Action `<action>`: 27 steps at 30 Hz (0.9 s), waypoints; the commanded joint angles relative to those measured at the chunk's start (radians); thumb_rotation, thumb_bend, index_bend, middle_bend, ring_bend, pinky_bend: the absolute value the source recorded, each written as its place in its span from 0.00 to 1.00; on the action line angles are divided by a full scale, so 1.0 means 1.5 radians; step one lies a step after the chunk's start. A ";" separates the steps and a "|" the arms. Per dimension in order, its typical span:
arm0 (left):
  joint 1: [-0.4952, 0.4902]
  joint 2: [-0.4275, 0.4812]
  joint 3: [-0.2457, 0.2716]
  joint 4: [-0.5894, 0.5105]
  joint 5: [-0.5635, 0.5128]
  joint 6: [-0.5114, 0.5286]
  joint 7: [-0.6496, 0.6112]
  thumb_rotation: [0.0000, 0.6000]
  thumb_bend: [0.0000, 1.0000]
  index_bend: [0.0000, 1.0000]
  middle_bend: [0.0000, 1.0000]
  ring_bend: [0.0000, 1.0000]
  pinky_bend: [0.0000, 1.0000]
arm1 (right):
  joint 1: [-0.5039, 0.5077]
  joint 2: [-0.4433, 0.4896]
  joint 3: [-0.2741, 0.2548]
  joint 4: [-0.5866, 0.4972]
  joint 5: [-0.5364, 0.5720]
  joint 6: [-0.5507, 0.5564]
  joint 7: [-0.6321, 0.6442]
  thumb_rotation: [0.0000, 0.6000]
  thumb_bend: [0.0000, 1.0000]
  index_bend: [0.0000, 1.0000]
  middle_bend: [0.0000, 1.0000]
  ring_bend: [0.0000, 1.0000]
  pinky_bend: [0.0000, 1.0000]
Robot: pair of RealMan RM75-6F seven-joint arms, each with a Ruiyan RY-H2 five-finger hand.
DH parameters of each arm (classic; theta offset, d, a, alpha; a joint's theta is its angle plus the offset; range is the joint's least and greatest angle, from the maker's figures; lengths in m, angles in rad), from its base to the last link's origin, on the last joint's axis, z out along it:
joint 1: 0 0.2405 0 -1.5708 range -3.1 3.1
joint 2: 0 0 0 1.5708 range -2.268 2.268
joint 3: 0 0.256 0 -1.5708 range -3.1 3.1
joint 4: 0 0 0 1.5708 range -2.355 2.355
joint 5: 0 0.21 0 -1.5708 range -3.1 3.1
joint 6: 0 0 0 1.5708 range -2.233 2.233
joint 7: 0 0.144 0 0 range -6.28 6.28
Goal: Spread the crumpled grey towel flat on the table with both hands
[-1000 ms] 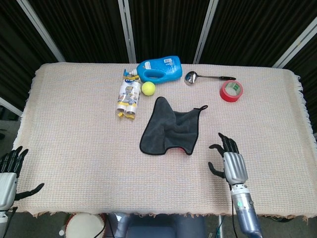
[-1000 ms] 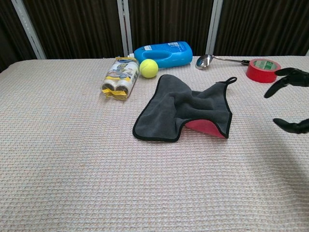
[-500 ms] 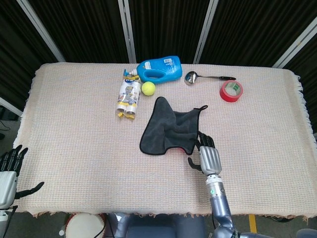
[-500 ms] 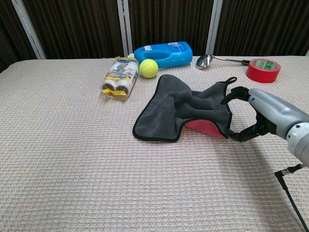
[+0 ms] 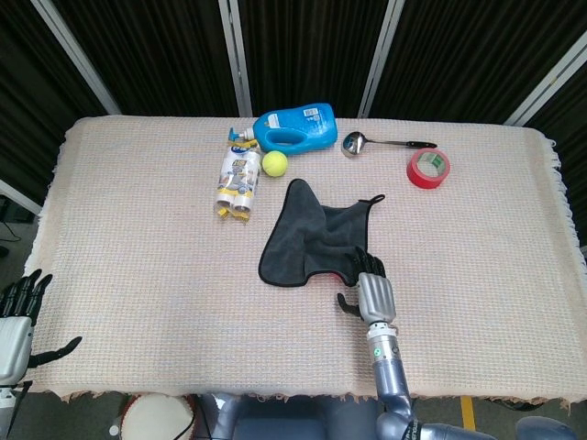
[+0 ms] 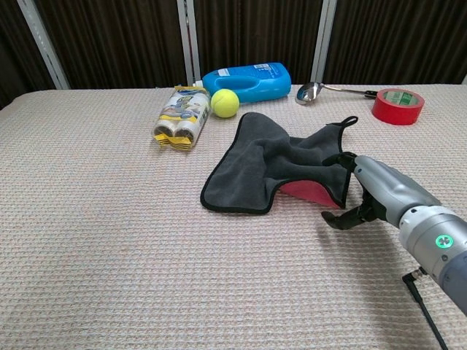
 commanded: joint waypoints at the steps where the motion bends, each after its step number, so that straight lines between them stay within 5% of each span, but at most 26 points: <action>1: 0.000 -0.001 0.000 0.000 0.002 0.002 0.001 1.00 0.01 0.00 0.00 0.00 0.06 | 0.005 -0.017 0.006 0.023 0.004 0.005 0.010 1.00 0.37 0.19 0.07 0.00 0.04; 8: 0.001 0.001 0.001 -0.004 0.007 0.009 0.000 1.00 0.01 0.00 0.00 0.00 0.06 | 0.012 -0.042 0.014 0.082 -0.003 0.014 0.028 1.00 0.37 0.43 0.14 0.00 0.05; 19: 0.001 0.001 0.003 -0.008 0.009 0.009 0.003 1.00 0.01 0.00 0.00 0.00 0.06 | 0.007 -0.036 0.018 0.091 -0.005 0.020 0.046 1.00 0.37 0.50 0.18 0.01 0.06; 27: 0.000 -0.001 0.006 -0.010 0.016 0.010 0.007 1.00 0.01 0.00 0.00 0.00 0.06 | 0.004 -0.031 0.015 0.083 -0.011 0.027 0.048 1.00 0.38 0.66 0.25 0.08 0.07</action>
